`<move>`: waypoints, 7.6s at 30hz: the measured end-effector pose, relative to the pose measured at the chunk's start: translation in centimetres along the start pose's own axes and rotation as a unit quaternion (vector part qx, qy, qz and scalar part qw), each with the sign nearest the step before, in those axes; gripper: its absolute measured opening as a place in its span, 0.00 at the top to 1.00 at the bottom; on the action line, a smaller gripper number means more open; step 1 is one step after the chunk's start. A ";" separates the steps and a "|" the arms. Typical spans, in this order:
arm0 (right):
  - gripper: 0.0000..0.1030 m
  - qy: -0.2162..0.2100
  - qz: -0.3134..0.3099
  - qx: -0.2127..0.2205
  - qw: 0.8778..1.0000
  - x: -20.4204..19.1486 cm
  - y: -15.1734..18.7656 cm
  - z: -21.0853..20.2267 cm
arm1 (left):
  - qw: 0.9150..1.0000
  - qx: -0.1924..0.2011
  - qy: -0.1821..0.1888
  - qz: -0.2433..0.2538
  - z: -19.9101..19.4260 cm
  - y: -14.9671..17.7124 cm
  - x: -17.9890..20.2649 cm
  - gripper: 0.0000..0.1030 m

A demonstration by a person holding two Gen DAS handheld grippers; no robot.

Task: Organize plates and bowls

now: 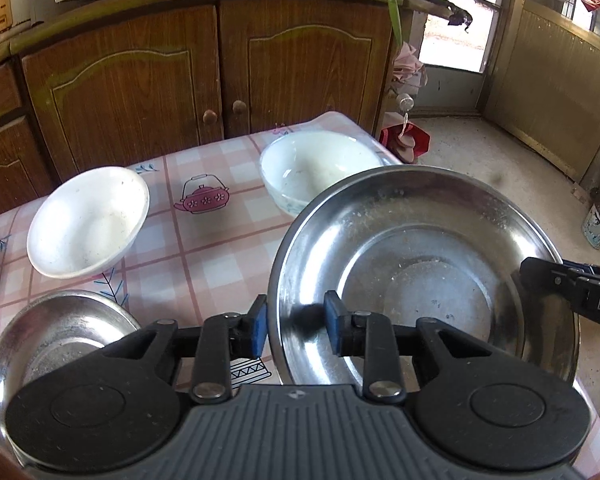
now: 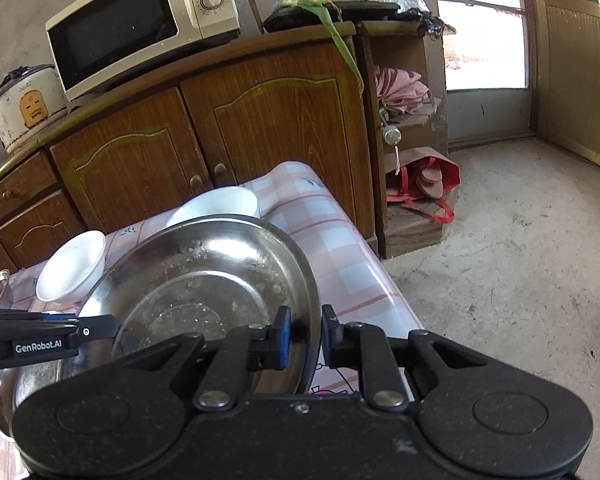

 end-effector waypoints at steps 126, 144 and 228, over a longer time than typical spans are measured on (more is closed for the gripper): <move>0.78 -0.075 -0.092 0.070 0.991 -15.1 5.0 -14.0 | 0.989 0.108 -0.073 -0.071 -17.0 9.6 -8.6 0.71; 0.78 -0.081 -0.099 0.051 0.990 -15.7 7.1 -13.4 | 0.989 0.094 -0.077 -0.080 -16.6 11.7 -9.3 0.71; 0.78 -0.060 -0.137 -0.087 0.985 -14.9 19.4 -8.4 | 0.995 -0.044 -0.041 -0.084 -9.8 23.1 -9.5 0.68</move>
Point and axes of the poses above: each gripper's, at about its wrist camera, not at the fingertips, and z roughly the way its jaws point, x to its right, y to its underside, the point moved 10 cm from there along z, roughly the way its jaws point, and after that the axes turned 7 degrees about -x, right-handed, at the moved point
